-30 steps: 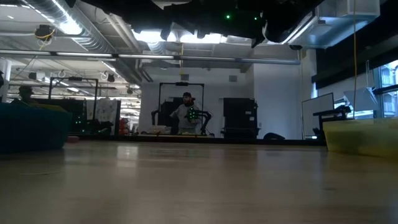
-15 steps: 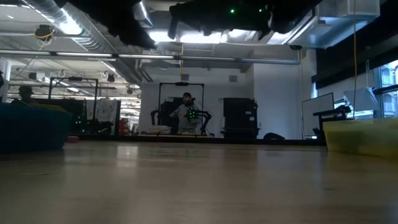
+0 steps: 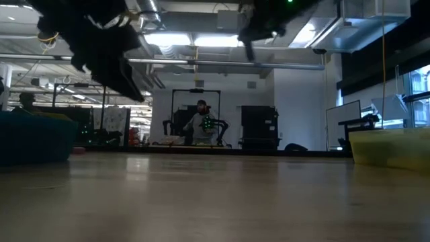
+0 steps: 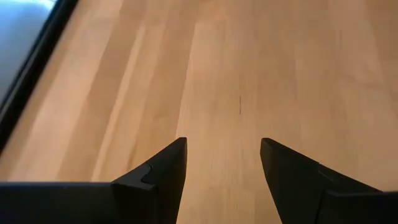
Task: Sort blocks by size
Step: Put the blue rectangular block into the yellow bin
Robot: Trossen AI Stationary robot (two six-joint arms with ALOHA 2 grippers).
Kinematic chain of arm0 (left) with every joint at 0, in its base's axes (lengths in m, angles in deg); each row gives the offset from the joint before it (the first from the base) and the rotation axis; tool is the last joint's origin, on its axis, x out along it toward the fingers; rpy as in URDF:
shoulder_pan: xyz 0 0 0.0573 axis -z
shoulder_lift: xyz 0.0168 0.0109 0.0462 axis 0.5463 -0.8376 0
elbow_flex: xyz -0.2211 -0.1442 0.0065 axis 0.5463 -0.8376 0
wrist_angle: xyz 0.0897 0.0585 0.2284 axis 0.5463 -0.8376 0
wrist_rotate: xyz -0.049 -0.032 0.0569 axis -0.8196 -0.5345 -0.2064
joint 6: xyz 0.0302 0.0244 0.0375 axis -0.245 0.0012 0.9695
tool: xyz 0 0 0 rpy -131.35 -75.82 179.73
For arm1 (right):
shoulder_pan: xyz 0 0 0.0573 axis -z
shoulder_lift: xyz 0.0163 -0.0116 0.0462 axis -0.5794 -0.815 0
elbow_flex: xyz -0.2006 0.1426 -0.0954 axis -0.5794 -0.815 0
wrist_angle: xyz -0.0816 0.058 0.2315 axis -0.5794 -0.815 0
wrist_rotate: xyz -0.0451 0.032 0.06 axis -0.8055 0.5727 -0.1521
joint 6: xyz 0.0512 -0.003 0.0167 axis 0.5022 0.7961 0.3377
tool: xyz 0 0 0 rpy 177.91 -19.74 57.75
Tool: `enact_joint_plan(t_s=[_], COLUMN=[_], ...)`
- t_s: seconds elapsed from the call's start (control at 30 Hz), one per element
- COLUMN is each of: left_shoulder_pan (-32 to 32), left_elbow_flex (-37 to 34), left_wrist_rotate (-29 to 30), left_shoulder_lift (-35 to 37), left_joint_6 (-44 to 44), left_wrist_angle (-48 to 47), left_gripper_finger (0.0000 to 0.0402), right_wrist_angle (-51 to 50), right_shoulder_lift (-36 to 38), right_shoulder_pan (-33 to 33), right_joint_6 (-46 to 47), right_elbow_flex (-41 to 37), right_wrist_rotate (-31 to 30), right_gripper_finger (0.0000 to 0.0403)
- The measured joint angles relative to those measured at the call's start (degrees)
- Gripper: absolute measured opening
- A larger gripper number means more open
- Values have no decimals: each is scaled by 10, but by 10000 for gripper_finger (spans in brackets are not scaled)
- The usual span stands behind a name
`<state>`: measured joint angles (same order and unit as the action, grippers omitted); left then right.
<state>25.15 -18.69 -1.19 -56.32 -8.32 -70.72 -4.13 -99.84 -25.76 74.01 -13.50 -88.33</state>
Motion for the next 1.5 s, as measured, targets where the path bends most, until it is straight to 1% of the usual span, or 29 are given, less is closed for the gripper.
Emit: enact_joint_plan(t_s=[0.1,0.2,0.3,0.4,0.5,0.67,0.73,0.87,1.0,1.13,1.3,1.4,1.5], left_shoulder_pan=[0,0,0,0,0,0,0,0,0,0,0,0,0], left_elbow_flex=[-33,-49,-53,-53,-53,-53,-53,-53,-53,-53,-53,-53,-53], left_wrist_rotate=[0,0,0,1,1,1,1,1,1,1,1,1,1], left_shoulder_lift=[0,0,0,0,0,0,0,0,0,0,0,0,0], left_joint_6=[-12,-16,-18,-15,-10,-11,-10,-13,-13,-13,-13,-14,-14], left_wrist_angle=[33,38,38,51,64,62,62,59,59,59,60,61,62], left_gripper_finger=[188,188,188,188,188,188,188,188,188,188,188,188,188], right_wrist_angle=[-95,-199,-305,-409,-481,-611,-663,-705,-698,-700,-699,-699,-700], right_shoulder_lift=[29,45,53,51,46,45,46,45,45,45,45,45,45], right_shoulder_pan=[1,1,1,1,1,1,1,1,1,1,1,1,1], right_joint_6=[59,119,194,267,325,435,496,578,606,619,620,619,618], right_elbow_flex=[0,0,0,0,0,0,-3,-44,-103,-144,-169,-172,-172], right_wrist_rotate=[-48,-88,-104,-100,-96,-62,-34,22,68,89,93,93,103], right_gripper_finger=[116,115,115,115,118,117,117,122,124,125,131,151,185])
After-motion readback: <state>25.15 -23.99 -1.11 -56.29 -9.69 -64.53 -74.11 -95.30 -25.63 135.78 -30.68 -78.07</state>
